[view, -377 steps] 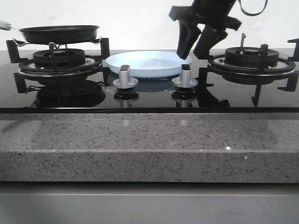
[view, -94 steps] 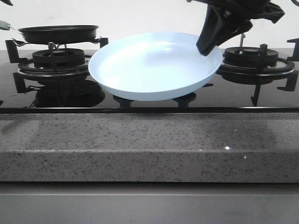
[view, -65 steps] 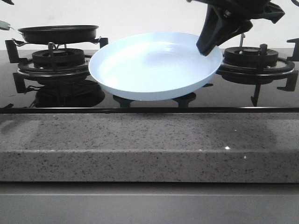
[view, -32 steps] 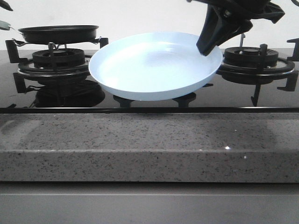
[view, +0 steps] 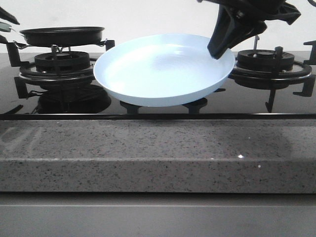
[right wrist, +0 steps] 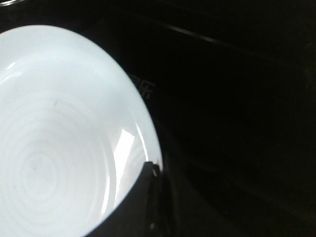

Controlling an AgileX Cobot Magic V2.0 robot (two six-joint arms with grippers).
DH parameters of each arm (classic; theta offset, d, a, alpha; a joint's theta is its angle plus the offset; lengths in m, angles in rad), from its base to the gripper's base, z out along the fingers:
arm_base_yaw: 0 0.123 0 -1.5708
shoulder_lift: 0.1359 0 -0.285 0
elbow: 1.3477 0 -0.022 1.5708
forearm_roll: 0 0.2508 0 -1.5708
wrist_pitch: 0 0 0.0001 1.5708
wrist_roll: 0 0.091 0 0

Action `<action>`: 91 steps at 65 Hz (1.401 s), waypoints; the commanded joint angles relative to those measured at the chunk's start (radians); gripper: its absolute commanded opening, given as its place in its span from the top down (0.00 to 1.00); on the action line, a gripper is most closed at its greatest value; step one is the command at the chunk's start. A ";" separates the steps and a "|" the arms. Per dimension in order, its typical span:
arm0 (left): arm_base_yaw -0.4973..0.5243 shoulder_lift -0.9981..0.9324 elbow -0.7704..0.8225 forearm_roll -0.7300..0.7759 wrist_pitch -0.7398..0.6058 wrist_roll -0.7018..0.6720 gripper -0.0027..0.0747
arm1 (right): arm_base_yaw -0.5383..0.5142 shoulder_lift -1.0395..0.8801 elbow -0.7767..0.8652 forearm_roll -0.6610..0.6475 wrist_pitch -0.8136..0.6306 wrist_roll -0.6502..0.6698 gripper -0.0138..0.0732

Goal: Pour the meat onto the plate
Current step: 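Tilt the pan with the left gripper over the held plate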

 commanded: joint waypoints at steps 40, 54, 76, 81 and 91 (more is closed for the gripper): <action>0.019 -0.286 -0.025 -0.060 0.060 0.106 0.99 | -0.001 -0.036 -0.027 0.020 -0.056 -0.006 0.92; -0.071 -0.435 0.073 -0.064 -0.011 0.174 0.99 | -0.001 -0.036 -0.027 0.020 -0.056 -0.006 0.92; -0.240 -0.601 0.204 -0.053 -0.103 0.269 0.99 | -0.001 -0.036 -0.027 0.020 -0.056 -0.006 0.92; -0.292 -0.608 0.214 -0.033 -0.124 0.289 0.99 | -0.001 -0.036 -0.027 0.020 -0.056 -0.006 0.92; -0.408 -0.610 0.214 0.053 -0.198 0.293 0.99 | -0.001 -0.036 -0.027 0.020 -0.056 -0.006 0.92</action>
